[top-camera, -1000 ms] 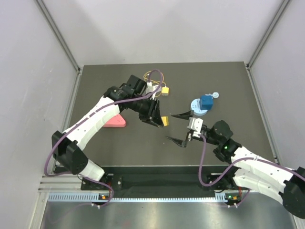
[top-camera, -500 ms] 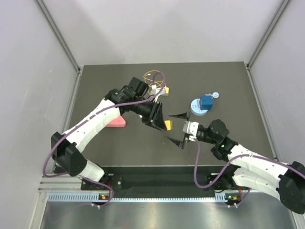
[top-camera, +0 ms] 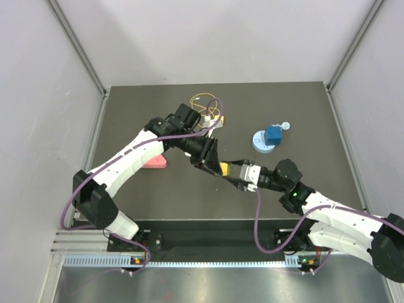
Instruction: Insert the plug
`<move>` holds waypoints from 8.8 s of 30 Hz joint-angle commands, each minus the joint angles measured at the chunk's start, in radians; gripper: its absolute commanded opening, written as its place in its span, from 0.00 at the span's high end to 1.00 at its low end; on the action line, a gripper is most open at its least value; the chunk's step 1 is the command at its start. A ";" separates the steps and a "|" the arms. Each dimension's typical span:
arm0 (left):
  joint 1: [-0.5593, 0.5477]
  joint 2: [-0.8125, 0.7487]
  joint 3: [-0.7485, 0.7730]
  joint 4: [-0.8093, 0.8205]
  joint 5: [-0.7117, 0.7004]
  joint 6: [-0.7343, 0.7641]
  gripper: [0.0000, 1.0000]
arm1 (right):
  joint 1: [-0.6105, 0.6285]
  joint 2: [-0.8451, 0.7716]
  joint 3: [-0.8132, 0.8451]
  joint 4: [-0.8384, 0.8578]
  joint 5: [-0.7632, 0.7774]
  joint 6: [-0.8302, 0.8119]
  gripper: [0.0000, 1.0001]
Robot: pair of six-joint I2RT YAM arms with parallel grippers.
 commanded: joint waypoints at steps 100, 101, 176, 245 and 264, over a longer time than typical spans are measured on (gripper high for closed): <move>0.558 0.524 0.488 -0.525 -1.230 -0.599 1.00 | 0.095 0.011 0.143 -0.157 0.725 0.597 0.00; 0.556 0.534 0.488 -0.523 -1.230 -0.597 1.00 | 0.096 0.018 0.149 -0.161 0.723 0.597 0.00; 0.601 0.641 0.476 -0.339 -1.035 -0.280 0.61 | 0.095 0.046 0.200 -0.242 0.714 0.610 0.00; 0.504 -0.250 -0.478 0.368 -0.508 -0.192 0.41 | -0.065 1.206 1.056 -0.632 0.191 0.491 0.31; 0.636 -0.256 -0.452 0.415 -0.688 -0.298 0.45 | 0.004 1.011 0.754 -0.497 0.472 0.703 0.83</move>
